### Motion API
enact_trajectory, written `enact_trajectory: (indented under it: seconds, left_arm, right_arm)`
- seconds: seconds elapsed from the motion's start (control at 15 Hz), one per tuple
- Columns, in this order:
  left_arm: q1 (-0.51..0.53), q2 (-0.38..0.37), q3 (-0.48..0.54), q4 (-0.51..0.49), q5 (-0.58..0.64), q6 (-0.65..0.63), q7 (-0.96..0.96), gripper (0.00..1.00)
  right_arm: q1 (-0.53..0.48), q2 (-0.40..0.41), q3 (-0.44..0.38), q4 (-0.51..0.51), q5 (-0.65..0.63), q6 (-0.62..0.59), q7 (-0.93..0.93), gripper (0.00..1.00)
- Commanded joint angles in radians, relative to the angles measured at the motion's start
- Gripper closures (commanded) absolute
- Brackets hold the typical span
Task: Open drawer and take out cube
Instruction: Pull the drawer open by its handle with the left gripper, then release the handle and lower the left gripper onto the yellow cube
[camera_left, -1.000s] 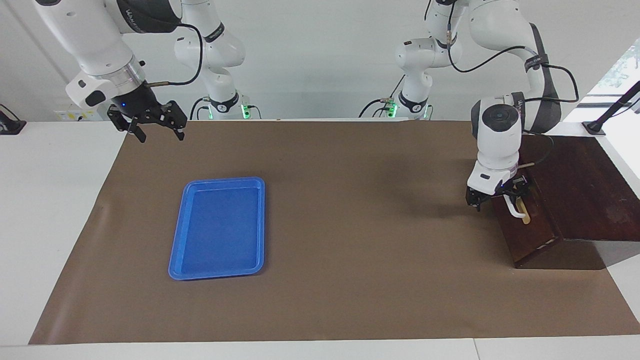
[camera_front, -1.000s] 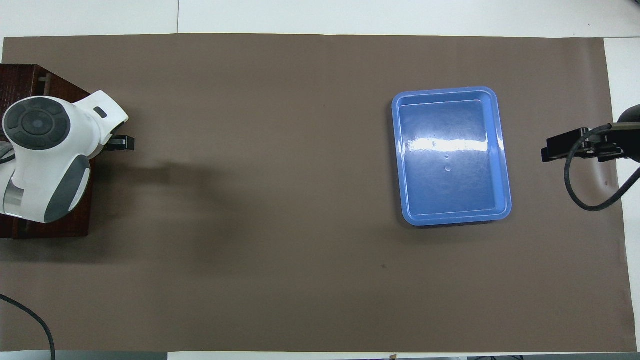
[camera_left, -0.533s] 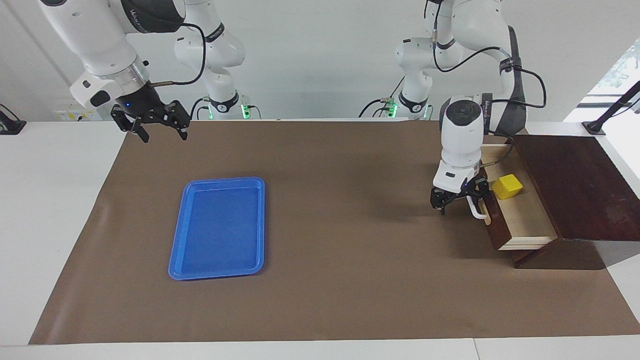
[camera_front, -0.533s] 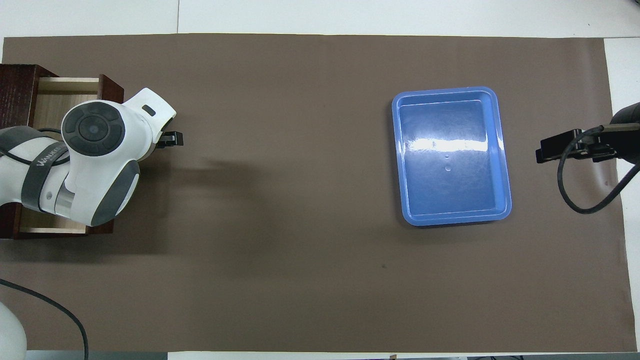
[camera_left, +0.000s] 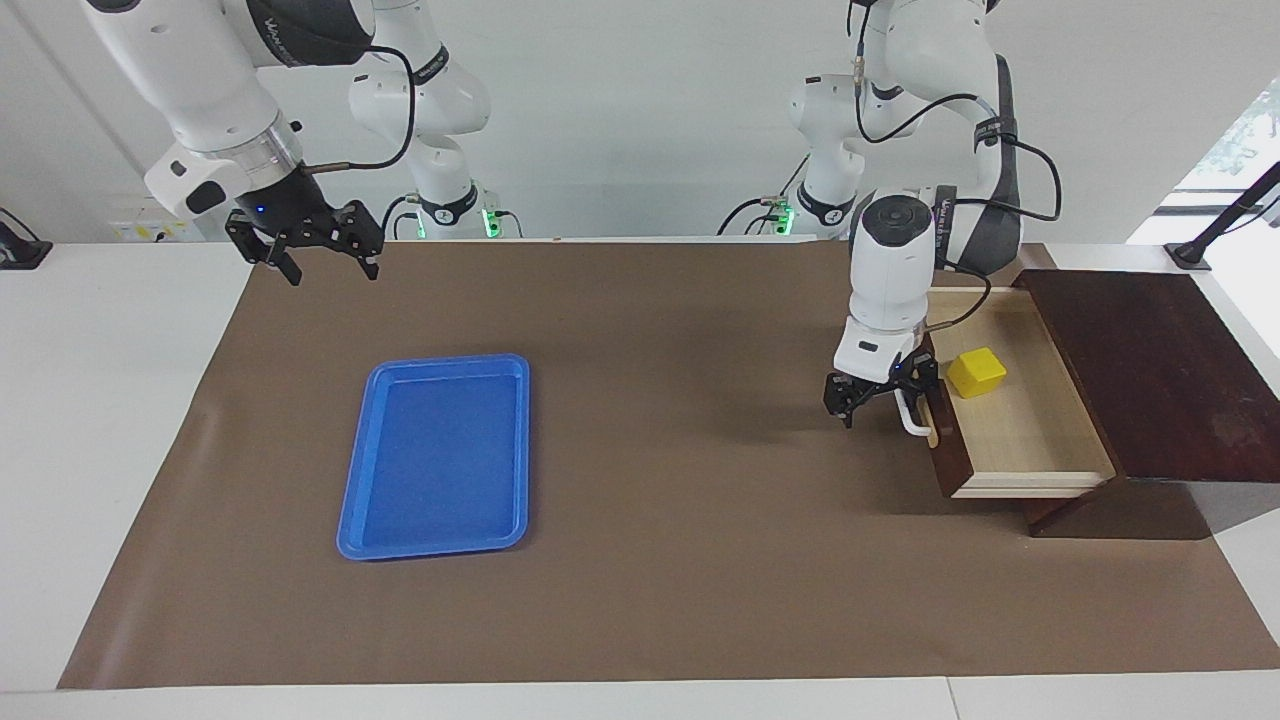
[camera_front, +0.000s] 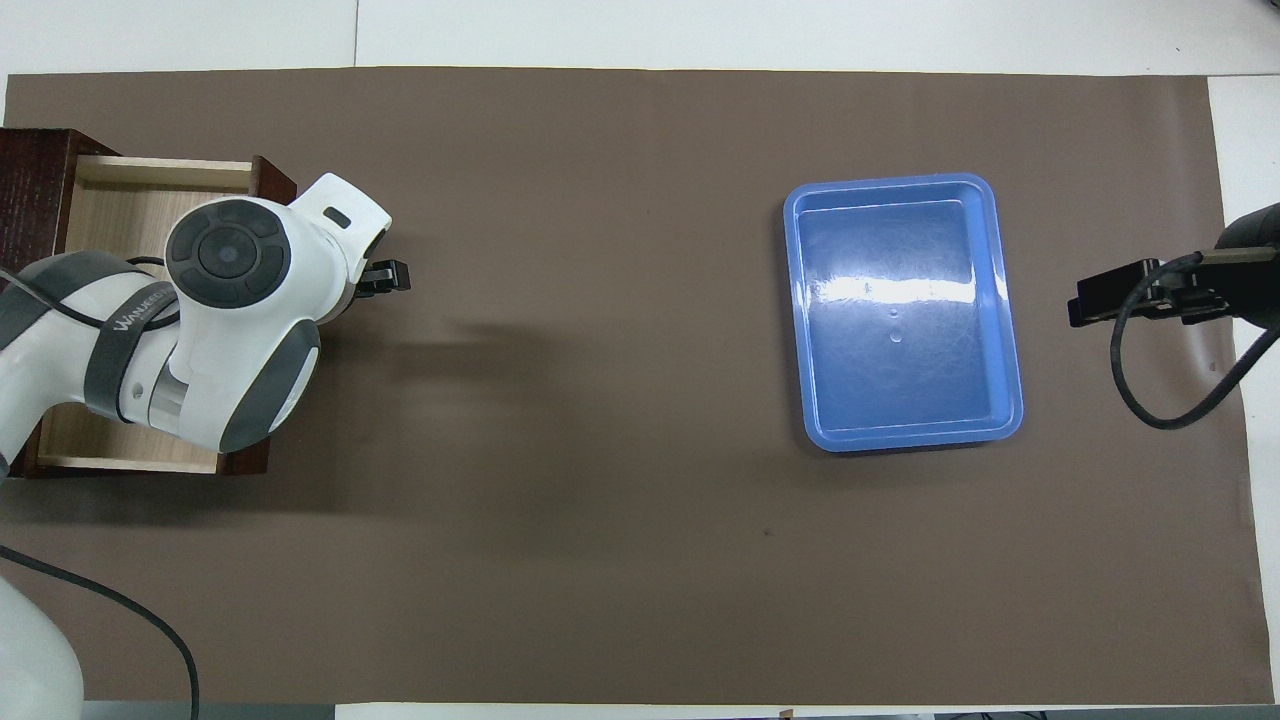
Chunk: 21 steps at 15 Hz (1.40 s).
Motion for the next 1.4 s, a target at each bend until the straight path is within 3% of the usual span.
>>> enact_trajectory:
  seconds: [0.0,0.07,0.13,0.27,0.53,0.67,0.8,1.0,1.33]
  left_arm:
    - [-0.006,0.072,0.013,0.317,-0.096,-0.300,-0.020,0.00]
    - [-0.003,0.083,0.016,0.402,-0.102,-0.390,-0.022,0.00]
    - [0.010,0.075,0.023,0.425,-0.105,-0.437,-0.024,0.00]
    - [0.073,0.023,0.030,0.417,-0.146,-0.443,-0.060,0.00]
    - [0.171,-0.012,0.034,0.369,-0.182,-0.434,-0.274,0.00]
    - [0.231,-0.040,0.033,0.302,-0.183,-0.370,-0.446,0.00]
    - [0.251,-0.099,0.033,0.164,-0.183,-0.267,-0.658,0.00]
    - [0.264,-0.170,0.034,0.010,-0.183,-0.219,-0.758,0.00]
    - [0.273,-0.178,0.034,-0.087,-0.183,-0.132,-0.924,0.00]
  right_arm:
    - [-0.010,-0.013,0.009,-0.010,0.012,-0.003,0.018,0.00]
    - [-0.010,-0.013,0.009,-0.008,0.014,-0.003,0.018,0.00]
    - [-0.011,-0.013,0.009,-0.010,0.014,-0.003,0.019,0.00]
    - [-0.010,-0.013,0.009,-0.010,0.012,-0.005,0.019,0.00]
    - [-0.010,-0.013,0.009,-0.010,0.012,-0.005,0.016,0.00]
    - [-0.010,-0.013,0.009,-0.010,0.011,-0.006,0.016,0.00]
    - [-0.008,-0.013,0.009,-0.010,0.011,-0.006,0.014,0.00]
    - [-0.010,-0.013,0.012,-0.010,0.012,-0.006,0.014,0.00]
    - [-0.008,-0.014,0.013,-0.011,0.012,-0.006,0.015,0.00]
